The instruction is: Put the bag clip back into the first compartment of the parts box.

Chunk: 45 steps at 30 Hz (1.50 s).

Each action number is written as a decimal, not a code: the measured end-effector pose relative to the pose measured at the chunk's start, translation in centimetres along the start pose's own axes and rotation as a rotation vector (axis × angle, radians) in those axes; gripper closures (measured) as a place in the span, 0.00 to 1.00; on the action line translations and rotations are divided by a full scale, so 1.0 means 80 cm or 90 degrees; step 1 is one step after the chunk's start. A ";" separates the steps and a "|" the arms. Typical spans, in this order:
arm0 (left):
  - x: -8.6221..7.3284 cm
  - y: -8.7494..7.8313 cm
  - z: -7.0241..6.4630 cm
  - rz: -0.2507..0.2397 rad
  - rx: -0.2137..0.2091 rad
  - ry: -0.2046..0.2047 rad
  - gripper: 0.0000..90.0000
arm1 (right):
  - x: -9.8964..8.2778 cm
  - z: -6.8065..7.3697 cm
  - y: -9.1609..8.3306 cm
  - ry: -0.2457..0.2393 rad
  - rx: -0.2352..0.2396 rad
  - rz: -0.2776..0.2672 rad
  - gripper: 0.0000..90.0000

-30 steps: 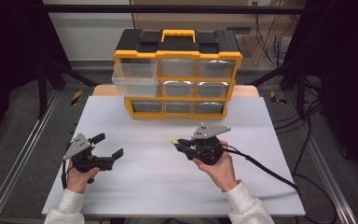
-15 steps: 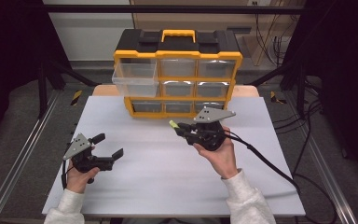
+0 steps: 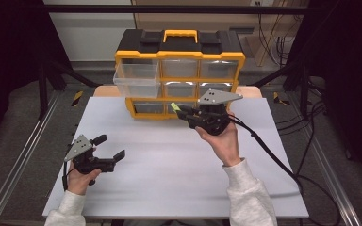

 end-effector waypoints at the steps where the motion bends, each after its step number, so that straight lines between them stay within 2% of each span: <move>1: 0.000 0.000 0.000 0.000 0.000 0.001 0.01 | 0.003 -0.001 0.000 0.001 -0.001 -0.002 0.87; 12: 0.000 -0.001 0.001 0.000 -0.001 -0.001 0.01 | 0.035 -0.014 0.006 -0.010 -0.013 -0.012 0.87; 28: 0.001 -0.001 -0.001 -0.001 -0.002 0.001 0.01 | 0.082 -0.019 0.026 -0.021 -0.019 -0.020 0.87; 45: 0.000 0.000 0.001 0.003 -0.001 -0.002 0.01 | 0.112 -0.033 0.055 -0.020 -0.028 -0.013 0.87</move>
Point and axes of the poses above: each handheld gripper's, and its own axes: y roughly forward along the jaws, x roughly out of its top, z roughly to its left, the point moved 3 cm from there along y, roughly forward along the jaws, and after that the axes turned 8 degrees about x, right-handed, at the moved point
